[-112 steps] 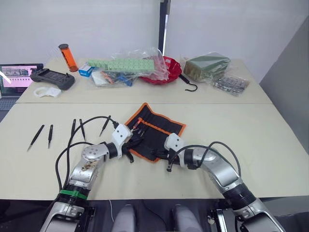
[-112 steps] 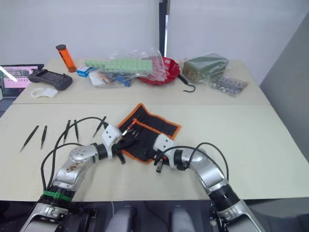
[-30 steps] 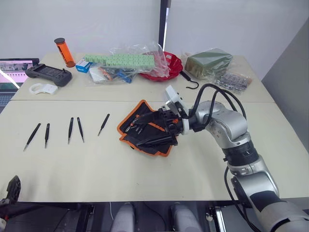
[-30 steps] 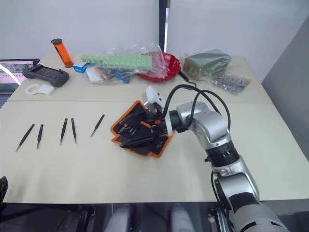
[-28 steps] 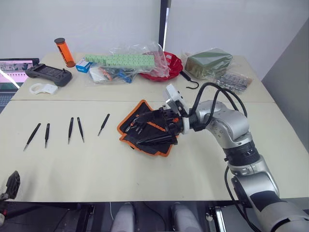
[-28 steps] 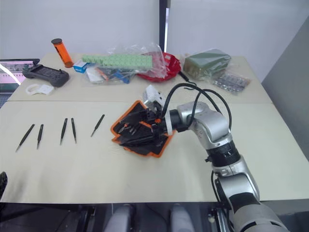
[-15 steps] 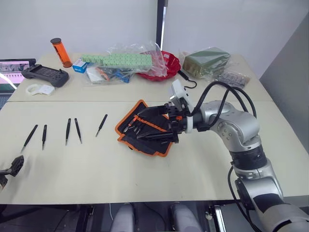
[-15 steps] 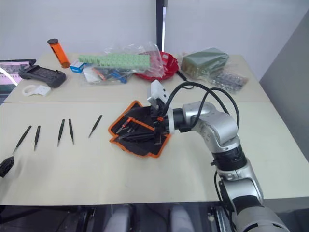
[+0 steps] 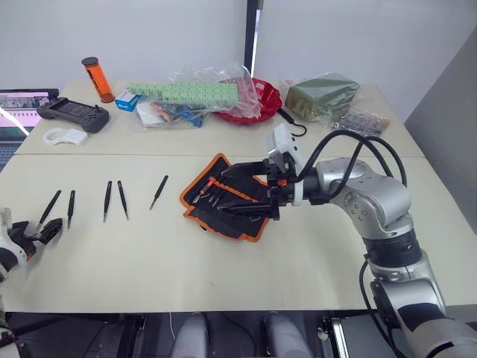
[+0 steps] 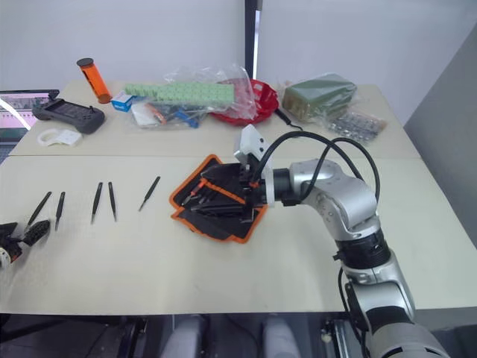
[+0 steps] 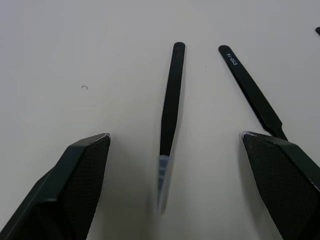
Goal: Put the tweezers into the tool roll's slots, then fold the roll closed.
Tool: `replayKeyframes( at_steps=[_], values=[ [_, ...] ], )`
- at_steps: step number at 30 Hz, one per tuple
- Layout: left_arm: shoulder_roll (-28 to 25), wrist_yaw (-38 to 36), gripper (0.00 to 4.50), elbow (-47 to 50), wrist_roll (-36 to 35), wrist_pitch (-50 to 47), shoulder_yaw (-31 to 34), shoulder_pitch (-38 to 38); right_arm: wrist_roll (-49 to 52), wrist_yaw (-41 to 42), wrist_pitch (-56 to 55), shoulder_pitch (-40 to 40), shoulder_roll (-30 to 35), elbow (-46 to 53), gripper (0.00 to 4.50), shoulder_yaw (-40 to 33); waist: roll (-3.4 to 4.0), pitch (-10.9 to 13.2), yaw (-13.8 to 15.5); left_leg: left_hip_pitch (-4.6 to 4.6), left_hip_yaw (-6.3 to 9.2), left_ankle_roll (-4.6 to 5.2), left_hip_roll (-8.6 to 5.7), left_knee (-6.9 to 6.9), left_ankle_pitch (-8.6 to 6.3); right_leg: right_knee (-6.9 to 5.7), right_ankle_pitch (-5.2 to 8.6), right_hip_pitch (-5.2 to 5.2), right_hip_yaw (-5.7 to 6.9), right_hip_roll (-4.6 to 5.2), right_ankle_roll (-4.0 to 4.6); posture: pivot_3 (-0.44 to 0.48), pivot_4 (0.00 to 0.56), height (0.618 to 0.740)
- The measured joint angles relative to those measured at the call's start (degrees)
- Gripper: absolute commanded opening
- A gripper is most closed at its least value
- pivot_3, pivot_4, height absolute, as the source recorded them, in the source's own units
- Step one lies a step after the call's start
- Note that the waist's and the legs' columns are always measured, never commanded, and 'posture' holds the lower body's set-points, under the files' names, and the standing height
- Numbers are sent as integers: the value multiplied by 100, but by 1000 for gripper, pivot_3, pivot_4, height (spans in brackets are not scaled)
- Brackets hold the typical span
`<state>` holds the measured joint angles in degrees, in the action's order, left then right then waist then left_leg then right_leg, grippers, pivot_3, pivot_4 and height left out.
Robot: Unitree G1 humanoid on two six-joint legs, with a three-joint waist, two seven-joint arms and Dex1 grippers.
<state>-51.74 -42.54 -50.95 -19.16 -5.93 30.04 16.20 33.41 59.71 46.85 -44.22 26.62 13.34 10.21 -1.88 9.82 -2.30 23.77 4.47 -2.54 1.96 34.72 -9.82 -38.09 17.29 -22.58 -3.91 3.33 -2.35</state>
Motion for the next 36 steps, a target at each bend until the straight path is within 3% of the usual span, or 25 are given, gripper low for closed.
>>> replayKeyframes(
  at_steps=[5, 14, 24, 30, 31, 36],
  values=[
    [-76, -264, 3048, -582, 181, 337, -248, 423, 63, -40, 6, 12, 80, 101, 4500, 1, 1, 1, 5, 0, -1, 0, -1, 1, 0, -2, 0, 1, 0, 1, -1, 0, 150, 740],
    [-319, -565, 50, -976, 252, 429, -399, 584, 139, -220, 117, 84, 217, 240, 4500, 1, 1, 1, -5, 0, -1, 0, 0, 2, 0, -3, 0, 1, 0, 0, -2, 0, 150, 740],
    [-559, -822, 18, -813, 69, 182, -290, 581, -32, -259, -185, 232, 362, 96, 4500, -8, -4, 1, -13, 2, 0, 0, 3, 3, 0, -4, 0, -1, 1, -2, -1, 0, 150, 740],
    [-892, -1105, 18, 1231, -522, -763, 6, 611, -769, -689, -1429, 577, 190, -787, 4500, -203, -22, 8, 32, 5, -3, 0, -6, 7, 0, 2, -2, 6, -1, 8, -7, 0, 150, 740],
    [-891, -1109, 0, 1694, -637, -1001, 26, 550, -838, -662, -1587, 620, 190, -908, 3985, -202, -16, 11, 23, 5, -4, 0, -6, 7, 0, 2, -2, 5, -3, 9, -9, 0, 150, 740],
    [-630, -1068, 0, 4280, -1487, -2624, -165, -109, -1069, -354, -2006, 734, 291, -1419, 2322, -194, -5, 20, -36, 4, -3, 0, 2, 3, 0, -3, -2, 3, -4, 1, -8, 0, 150, 740]
  ],
)
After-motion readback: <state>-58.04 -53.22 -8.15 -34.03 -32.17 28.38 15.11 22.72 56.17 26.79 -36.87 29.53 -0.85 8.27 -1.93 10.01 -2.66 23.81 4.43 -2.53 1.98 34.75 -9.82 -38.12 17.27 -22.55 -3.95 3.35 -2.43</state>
